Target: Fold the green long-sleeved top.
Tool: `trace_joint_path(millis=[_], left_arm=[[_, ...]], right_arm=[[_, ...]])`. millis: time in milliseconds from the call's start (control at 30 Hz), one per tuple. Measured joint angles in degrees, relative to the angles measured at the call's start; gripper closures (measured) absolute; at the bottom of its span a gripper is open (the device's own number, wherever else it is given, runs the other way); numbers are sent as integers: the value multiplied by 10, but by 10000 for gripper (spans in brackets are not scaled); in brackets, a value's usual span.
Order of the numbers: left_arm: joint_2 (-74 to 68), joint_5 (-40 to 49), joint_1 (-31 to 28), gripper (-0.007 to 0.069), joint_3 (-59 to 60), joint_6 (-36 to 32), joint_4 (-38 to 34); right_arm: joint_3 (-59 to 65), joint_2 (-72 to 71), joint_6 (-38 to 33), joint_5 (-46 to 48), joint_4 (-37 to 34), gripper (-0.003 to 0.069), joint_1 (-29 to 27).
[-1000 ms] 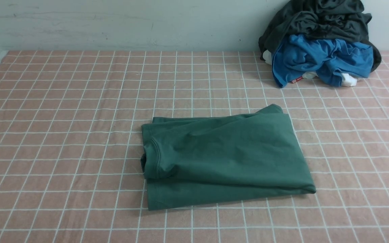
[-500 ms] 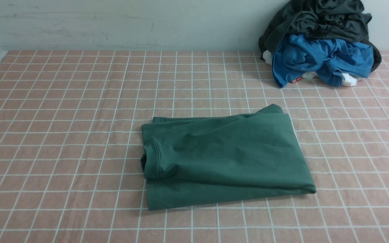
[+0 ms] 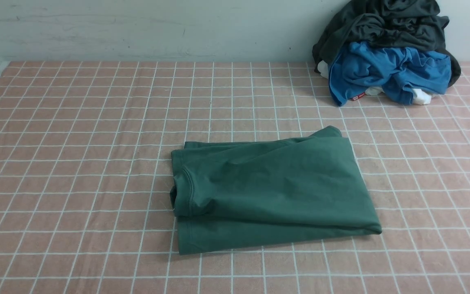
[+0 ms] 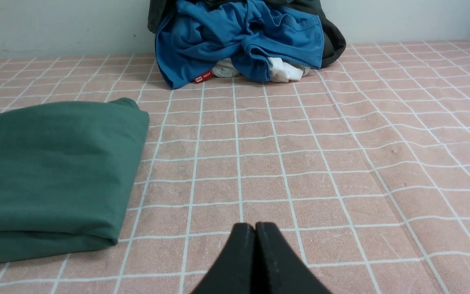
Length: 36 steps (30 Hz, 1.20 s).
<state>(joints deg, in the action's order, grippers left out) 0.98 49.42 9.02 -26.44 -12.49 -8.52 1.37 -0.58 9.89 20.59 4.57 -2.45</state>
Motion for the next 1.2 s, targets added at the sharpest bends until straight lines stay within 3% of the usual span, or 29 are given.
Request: trace_joint_path(millis=[500, 600, 767, 967, 1200], left_arm=[[0, -10, 0, 628, 7, 0, 0], [0, -69, 0, 628, 33, 0, 0], [0, -240, -5, 628, 84, 0, 0], [0, -488, -77, 628, 199, 1, -1], [0, -502, -117, 628, 272, 5, 20]], right_arm=[[0, 0, -1, 0, 0, 673, 0], [0, 0, -2, 0, 0, 673, 0], [0, 0, -2, 0, 0, 673, 0], [0, 0, -3, 0, 0, 673, 0], [0, 0, -3, 0, 0, 673, 0]])
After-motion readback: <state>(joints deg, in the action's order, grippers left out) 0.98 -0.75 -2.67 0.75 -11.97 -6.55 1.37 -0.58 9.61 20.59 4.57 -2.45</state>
